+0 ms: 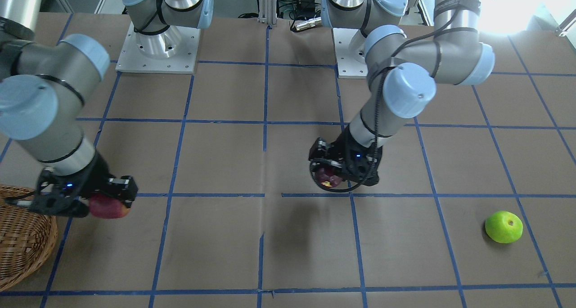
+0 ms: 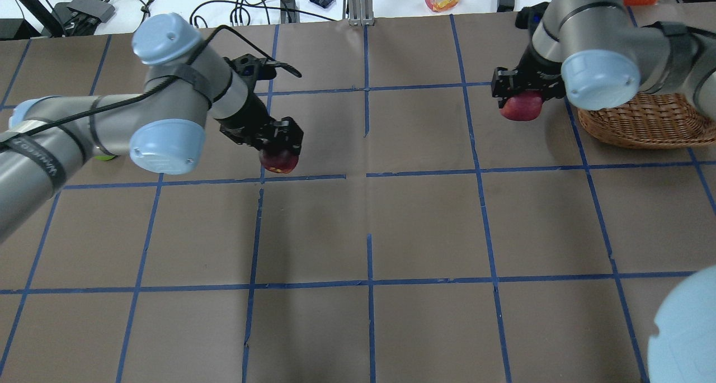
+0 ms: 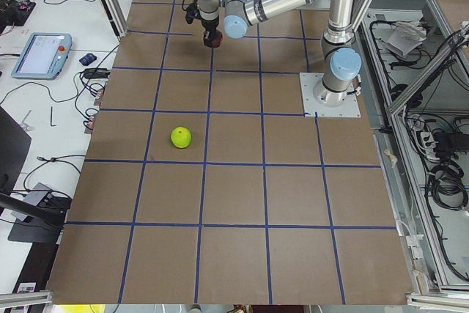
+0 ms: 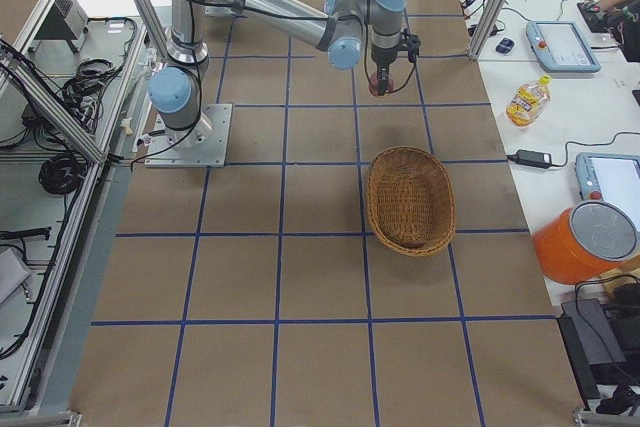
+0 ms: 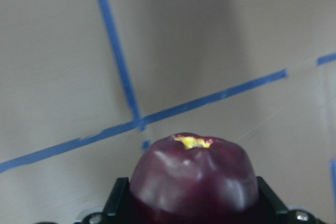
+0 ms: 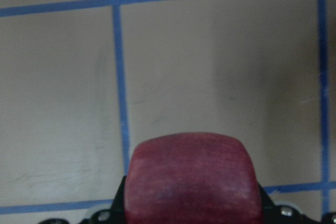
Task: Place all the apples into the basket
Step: 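Set the purple apple at center with left gripper while right drops red apple in basket, then move the left gripper to the green apple while the right reaches the purple apple, then grasp the green apple with left gripper while right carries purple apple to basket, then set the green apple at center with left gripper while right releases purple apple in basket, then move the right gripper to the green apple while the left gripper withdraws, then grasp the green apple with the right gripper and lift it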
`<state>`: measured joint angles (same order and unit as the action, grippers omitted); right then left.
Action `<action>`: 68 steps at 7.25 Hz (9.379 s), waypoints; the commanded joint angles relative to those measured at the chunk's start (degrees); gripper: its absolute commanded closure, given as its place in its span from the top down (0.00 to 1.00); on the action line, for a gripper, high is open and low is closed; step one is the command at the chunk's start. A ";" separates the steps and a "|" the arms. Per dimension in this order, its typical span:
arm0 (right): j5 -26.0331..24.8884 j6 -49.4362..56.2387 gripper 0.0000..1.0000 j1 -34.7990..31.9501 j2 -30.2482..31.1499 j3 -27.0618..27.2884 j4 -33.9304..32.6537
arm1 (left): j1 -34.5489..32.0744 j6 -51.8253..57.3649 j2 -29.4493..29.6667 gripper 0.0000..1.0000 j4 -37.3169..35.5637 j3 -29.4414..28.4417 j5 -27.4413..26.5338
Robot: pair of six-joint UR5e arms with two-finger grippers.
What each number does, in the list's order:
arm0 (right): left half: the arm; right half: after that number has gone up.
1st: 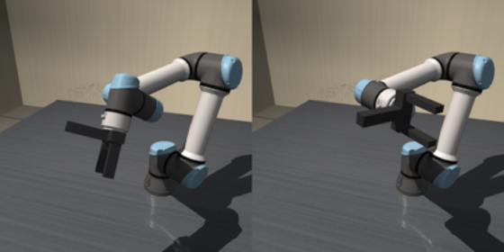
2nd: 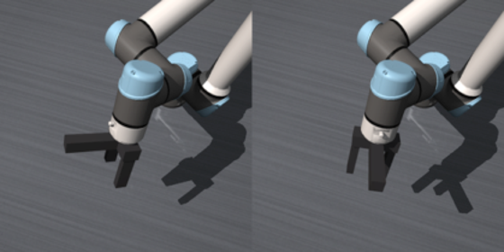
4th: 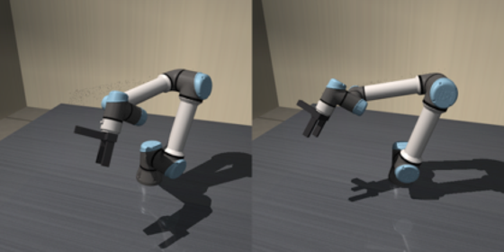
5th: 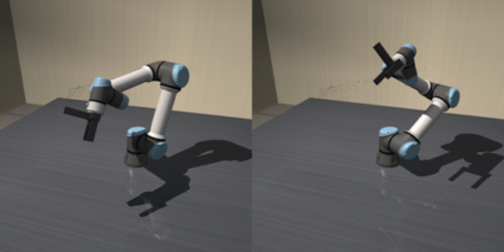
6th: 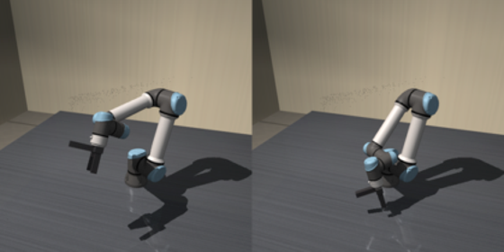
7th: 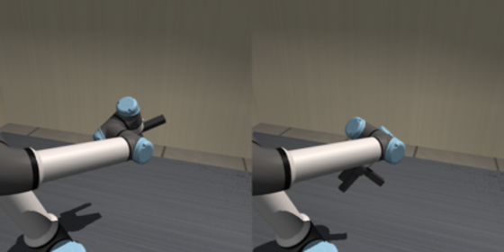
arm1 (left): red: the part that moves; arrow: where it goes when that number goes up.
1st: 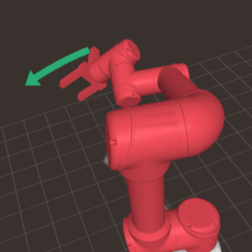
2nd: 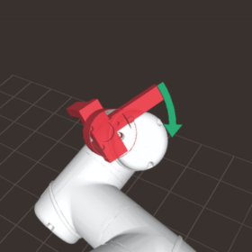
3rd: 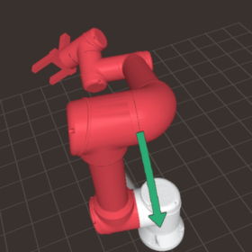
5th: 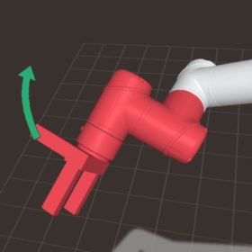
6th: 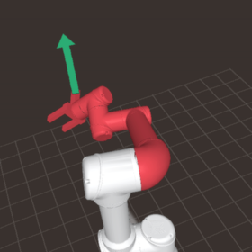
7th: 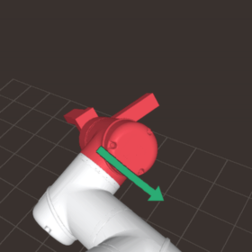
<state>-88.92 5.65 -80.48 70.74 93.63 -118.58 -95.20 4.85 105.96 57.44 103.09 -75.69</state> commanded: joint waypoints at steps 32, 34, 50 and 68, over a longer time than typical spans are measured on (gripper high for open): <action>-1.00 -0.69 0.42 -5.45 -5.62 -6.09 2.74 | 24.77 40.66 12.63 0.12 13.03 -20.40 -9.57; -0.73 13.80 0.28 5.29 -8.05 -11.24 2.13 | 10.90 16.56 8.59 0.12 11.47 -14.26 -8.17; 3.41 -7.20 1.00 -10.06 -1.59 -2.45 16.57 | 2.44 6.09 -0.20 1.00 21.88 -16.95 -16.87; 3.84 -24.21 0.25 -22.81 -0.61 12.40 -3.40 | 6.52 5.61 -11.92 1.00 30.27 -12.91 -14.58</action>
<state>-85.25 -21.02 -105.41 69.05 109.52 -129.44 -88.68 10.51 93.97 87.76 90.23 -90.27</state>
